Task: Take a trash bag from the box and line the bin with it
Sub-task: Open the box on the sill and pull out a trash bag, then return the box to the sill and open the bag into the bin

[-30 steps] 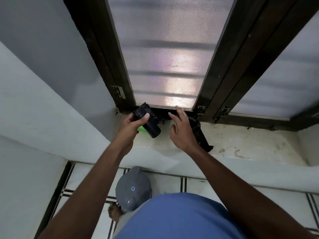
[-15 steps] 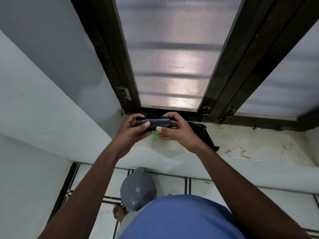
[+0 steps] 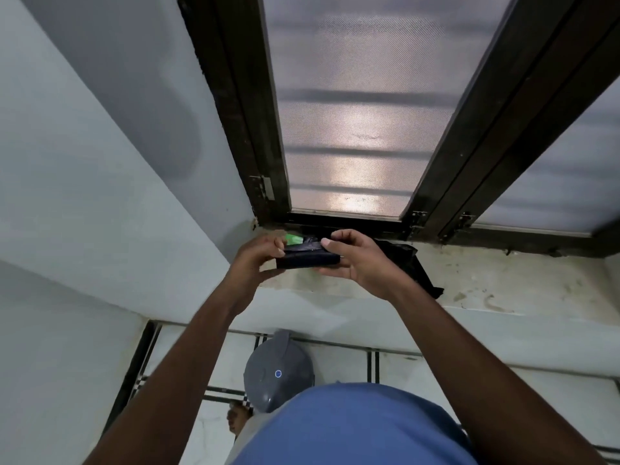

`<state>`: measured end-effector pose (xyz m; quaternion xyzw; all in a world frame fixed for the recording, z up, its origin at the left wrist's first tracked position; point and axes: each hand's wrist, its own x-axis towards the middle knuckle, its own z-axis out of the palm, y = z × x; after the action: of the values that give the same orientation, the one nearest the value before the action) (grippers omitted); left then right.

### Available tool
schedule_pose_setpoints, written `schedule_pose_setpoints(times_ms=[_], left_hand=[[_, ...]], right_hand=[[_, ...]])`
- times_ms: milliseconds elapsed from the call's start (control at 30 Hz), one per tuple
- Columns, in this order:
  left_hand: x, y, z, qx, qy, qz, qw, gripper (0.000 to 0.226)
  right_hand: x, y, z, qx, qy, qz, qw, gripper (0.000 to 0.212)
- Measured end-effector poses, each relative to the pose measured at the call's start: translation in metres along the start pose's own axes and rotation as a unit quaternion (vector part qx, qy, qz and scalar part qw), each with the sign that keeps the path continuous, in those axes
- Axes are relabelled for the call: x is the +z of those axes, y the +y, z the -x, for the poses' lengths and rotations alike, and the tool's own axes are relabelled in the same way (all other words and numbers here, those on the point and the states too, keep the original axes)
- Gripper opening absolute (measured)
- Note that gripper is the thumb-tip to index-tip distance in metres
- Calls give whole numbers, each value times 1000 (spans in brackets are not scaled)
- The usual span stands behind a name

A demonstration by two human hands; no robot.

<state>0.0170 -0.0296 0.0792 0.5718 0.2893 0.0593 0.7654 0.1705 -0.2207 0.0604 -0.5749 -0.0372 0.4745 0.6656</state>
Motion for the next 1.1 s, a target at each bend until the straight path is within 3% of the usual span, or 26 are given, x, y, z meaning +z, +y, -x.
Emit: schedule_pose_setpoints(times_ms=[167, 267, 367, 467, 533, 633, 700, 733, 833, 900, 933, 1000, 1100], left_hand=[[-3, 10, -10, 24, 72, -127, 989, 24], [-1, 10, -12, -17, -43, -240, 970, 35], [-5, 3, -6, -96, -160, -270, 945, 55], [-16, -8, 5, -103, -146, -222, 958, 47], [-24, -16, 14, -110, -112, -205, 966, 45], [-41, -30, 31, -123, -78, -196, 970, 45], [-43, -38, 37, -137, -73, -182, 971, 44], [-58, -40, 50, -137, -35, -158, 977, 44], [-64, -43, 62, -142, -29, -147, 978, 42], [-67, -44, 70, -140, -30, -144, 979, 44], [-67, -43, 74, -143, -27, -141, 979, 44], [-69, -42, 79, -143, -22, -134, 980, 43], [-71, -39, 86, -138, -18, -120, 983, 42]], right_hand=[[5, -6, 4, 15, -27, 34, 999, 35], [12, -11, 7, 20, -50, 60, 997, 33], [15, -16, 6, 31, -52, 96, 994, 30], [19, -17, -1, 46, -43, 165, 984, 31], [24, -14, -13, 4, 8, 282, 959, 39], [36, -8, -37, -104, 49, 493, 863, 38], [39, -7, -55, -160, 48, 630, 758, 49], [65, -2, -70, -188, 8, 691, 698, 57], [82, 6, -93, -188, 0, 812, 552, 72], [86, 12, -105, -186, -7, 851, 492, 63], [86, 14, -110, -186, -10, 857, 480, 58], [90, 14, -116, -206, -16, 831, 517, 59], [94, 9, -110, -258, -21, 725, 638, 67]])
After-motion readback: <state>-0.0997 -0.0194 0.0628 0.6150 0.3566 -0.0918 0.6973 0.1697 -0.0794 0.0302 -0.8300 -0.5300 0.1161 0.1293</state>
